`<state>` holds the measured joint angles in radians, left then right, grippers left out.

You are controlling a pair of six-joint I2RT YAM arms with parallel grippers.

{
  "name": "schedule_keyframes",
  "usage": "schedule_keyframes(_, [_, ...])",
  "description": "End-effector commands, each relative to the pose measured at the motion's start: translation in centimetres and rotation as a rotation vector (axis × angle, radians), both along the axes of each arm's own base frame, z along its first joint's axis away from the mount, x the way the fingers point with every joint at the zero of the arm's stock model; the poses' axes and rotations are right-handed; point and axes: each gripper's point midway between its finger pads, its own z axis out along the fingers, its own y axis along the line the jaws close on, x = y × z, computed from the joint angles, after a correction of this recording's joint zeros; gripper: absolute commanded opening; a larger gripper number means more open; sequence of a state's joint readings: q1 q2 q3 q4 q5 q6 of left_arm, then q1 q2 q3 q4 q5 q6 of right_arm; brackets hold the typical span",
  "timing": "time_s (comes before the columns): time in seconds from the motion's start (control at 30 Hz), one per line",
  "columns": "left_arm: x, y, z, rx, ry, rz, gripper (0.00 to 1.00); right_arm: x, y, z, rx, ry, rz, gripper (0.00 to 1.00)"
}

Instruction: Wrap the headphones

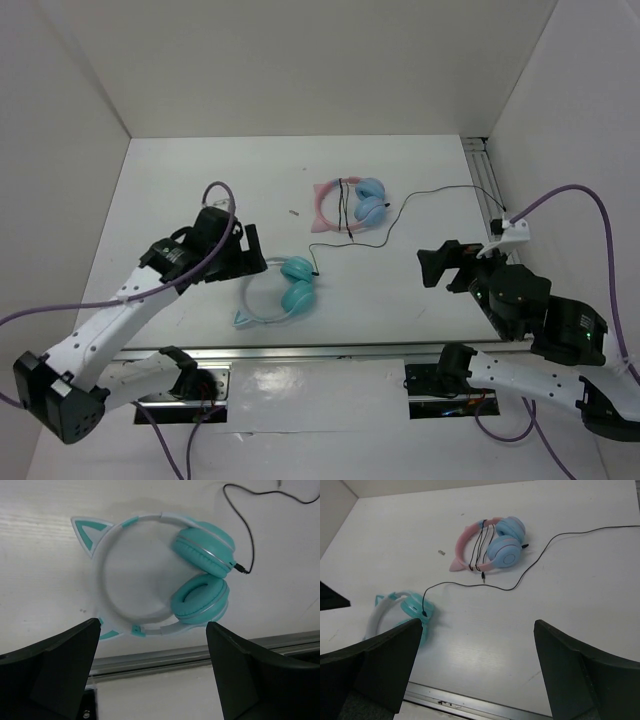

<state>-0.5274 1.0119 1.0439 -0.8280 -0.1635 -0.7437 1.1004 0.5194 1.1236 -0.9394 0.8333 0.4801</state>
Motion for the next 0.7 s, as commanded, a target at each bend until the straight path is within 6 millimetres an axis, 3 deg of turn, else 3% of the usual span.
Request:
schedule_keyframes(0.0, [0.4, -2.7, -3.1, -0.121, 0.082, 0.029, 1.00, 0.4, 2.7, -0.4, -0.005, 0.011, 0.067, 1.00])
schedule_keyframes(0.07, [1.0, -2.6, -5.7, -0.112, 0.089, 0.066, 1.00, 0.1, 4.0, -1.3, -0.022, 0.024, 0.132, 1.00])
schedule_keyframes(0.13, [1.2, -1.9, -8.1, -0.057, 0.129, 0.107, 1.00, -0.1, 5.3, -0.9, -0.010, 0.018, 0.191, 1.00])
schedule_keyframes(0.2, [1.5, -0.7, -9.6, 0.016, 0.144, 0.147, 1.00, -0.4, 5.8, -0.7, -0.005, 0.014, 0.225, 1.00])
schedule_keyframes(0.4, [0.1, 0.9, -14.8, 0.126, 0.243, 0.190, 1.00, -0.6, 6.5, -1.0, -0.017, 0.017, 0.266, 1.00])
schedule_keyframes(0.6, [0.2, 0.8, -17.7, 0.140, 0.255, 0.182, 0.90, -1.3, 6.9, -1.1, 0.025, 0.004, 0.315, 1.00])
schedule_keyframes(0.67, [0.3, 0.7, -18.0, 0.140, 0.254, 0.182, 0.81, -1.4, 7.1, -0.9, 0.027, -0.003, 0.329, 1.00])
